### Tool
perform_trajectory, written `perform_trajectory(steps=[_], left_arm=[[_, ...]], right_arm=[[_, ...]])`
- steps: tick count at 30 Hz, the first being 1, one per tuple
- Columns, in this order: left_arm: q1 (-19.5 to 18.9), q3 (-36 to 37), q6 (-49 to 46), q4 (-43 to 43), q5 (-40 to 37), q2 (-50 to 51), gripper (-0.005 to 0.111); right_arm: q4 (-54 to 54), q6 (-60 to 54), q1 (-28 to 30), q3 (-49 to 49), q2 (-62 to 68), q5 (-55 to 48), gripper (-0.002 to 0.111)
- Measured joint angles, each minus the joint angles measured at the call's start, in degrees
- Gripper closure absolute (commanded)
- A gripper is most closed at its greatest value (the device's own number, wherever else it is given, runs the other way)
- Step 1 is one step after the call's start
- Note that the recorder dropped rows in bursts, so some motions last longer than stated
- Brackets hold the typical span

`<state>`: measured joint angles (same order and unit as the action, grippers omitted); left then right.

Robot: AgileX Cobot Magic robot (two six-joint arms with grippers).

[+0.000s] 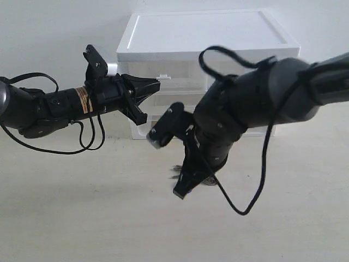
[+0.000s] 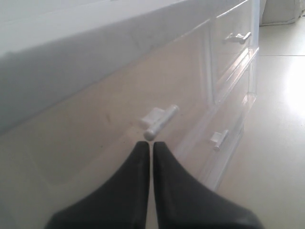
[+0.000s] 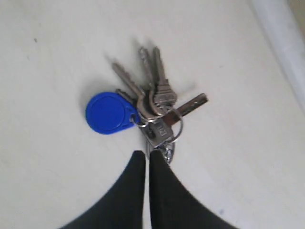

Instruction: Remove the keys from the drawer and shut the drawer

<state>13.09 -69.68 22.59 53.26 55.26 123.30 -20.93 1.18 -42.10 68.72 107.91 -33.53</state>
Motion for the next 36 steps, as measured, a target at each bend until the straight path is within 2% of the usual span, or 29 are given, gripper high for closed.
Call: perform_trajectory(steps=[11,18,22,29,36], left_arm=[[0.0,-0.2,5.6,2.1,-0.5,-0.1,0.102],[-0.9,1.4,12.3,7.3,-3.5,-2.6,0.102],[-1.0,6.8,12.4,8.5,-5.0,-8.0,0.102],[-1.0,17.4,12.2,7.7,-2.1,-22.2,0.102],[-1.0,31.3,8.8,-4.4,-0.3,-36.3,0.102]], right_arm=[[2.1,0.0,-5.5,0.0,-18.9,-5.0,0.108],[1.2,0.0,-5.8,0.0,-26.7,-7.7,0.108],[0.9,0.0,-5.8,0.0,-29.4,-8.9,0.108],[0.5,0.0,-5.8,0.0,-34.3,-10.6,0.108],[0.5,0.0,-5.8,0.0,-42.7,-11.5,0.108]])
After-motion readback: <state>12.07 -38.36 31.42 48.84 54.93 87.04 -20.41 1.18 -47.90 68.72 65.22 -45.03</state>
